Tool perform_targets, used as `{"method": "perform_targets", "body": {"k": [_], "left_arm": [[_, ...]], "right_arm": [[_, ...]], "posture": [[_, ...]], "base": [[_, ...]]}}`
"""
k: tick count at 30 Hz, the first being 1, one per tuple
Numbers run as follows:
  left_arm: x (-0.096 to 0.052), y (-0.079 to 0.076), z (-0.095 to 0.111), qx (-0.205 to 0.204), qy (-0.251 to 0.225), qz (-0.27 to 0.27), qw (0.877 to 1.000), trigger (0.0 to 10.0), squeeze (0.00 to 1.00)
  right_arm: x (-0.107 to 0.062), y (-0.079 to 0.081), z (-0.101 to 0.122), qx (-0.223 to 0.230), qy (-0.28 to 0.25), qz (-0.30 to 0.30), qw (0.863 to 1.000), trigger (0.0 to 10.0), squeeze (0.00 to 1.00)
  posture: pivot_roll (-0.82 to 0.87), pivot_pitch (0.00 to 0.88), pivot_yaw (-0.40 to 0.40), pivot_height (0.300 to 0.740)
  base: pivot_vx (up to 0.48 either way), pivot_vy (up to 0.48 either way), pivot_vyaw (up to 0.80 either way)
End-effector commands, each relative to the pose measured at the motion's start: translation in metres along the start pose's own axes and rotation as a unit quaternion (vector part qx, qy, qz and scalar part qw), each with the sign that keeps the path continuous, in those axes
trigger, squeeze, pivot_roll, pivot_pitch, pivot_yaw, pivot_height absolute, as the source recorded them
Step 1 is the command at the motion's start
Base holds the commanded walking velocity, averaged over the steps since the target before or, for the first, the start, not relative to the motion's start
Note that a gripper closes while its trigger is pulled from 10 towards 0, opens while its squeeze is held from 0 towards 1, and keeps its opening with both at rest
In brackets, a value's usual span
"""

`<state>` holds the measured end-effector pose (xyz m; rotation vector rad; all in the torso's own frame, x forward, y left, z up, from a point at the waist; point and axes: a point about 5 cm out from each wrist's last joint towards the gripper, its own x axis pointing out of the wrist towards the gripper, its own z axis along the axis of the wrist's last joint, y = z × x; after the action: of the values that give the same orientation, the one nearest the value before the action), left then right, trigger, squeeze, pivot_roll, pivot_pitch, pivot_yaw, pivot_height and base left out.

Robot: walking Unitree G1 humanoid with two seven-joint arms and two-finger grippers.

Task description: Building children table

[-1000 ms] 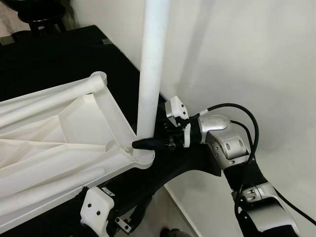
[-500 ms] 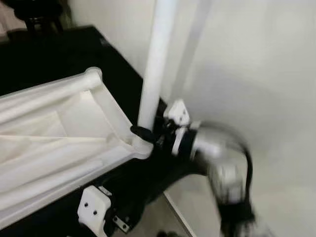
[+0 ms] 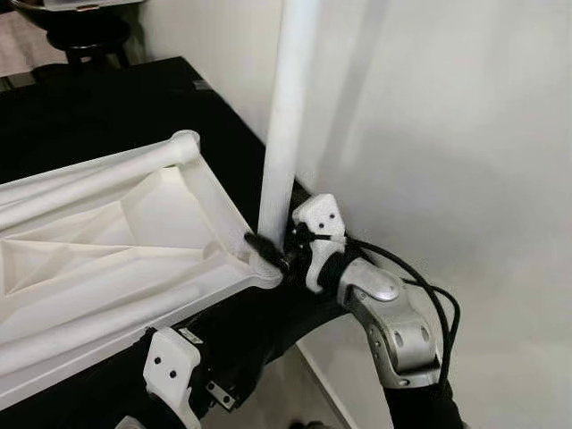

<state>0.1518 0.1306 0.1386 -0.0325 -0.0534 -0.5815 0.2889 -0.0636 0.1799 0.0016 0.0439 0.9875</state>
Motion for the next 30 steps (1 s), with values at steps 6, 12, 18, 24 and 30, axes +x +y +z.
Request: {"method": "perform_targets", "body": {"k": [6, 12, 18, 24, 30], "left_arm": [[0.0, -0.003, -0.007, -0.017, 0.008, -0.002, 1.0, 10.0, 0.0], [0.0, -0.004, -0.007, -0.018, 0.008, -0.003, 1.0, 10.0, 0.0], [-0.001, -0.005, -0.007, -0.021, 0.008, -0.005, 1.0, 10.0, 0.0], [-0.002, -0.007, -0.006, -0.023, 0.009, -0.006, 1.0, 10.0, 0.0], [-0.001, -0.007, -0.006, -0.023, 0.009, -0.006, 1.0, 10.0, 0.0]], "right_arm": [[-0.003, 0.015, 0.034, -0.071, -0.039, 0.19, 0.978, 10.0, 0.24], [-0.001, 0.011, 0.037, -0.099, -0.03, 0.21, 0.972, 10.0, 0.0], [0.008, 0.002, 0.043, -0.136, -0.017, 0.26, 0.956, 10.0, 0.0], [0.023, -0.005, 0.04, -0.136, -0.006, 0.284, 0.949, 4.8, 0.0], [0.024, -0.008, 0.038, -0.128, -0.007, 0.283, 0.951, 0.0, 0.0]], "posture": [[-0.17, 0.156, -0.107, 0.74], [-0.17, 0.158, -0.108, 0.74], [-0.16, 0.165, -0.105, 0.74], [-0.16, 0.172, -0.102, 0.74], [-0.16, 0.173, -0.099, 0.74]], "base": [[0.0, 0.0, 0.0], [0.0, 0.0, 0.0], [0.0, 0.0, 0.0], [0.0, 0.0, 0.0], [0.0, 0.0, 0.0]]}}
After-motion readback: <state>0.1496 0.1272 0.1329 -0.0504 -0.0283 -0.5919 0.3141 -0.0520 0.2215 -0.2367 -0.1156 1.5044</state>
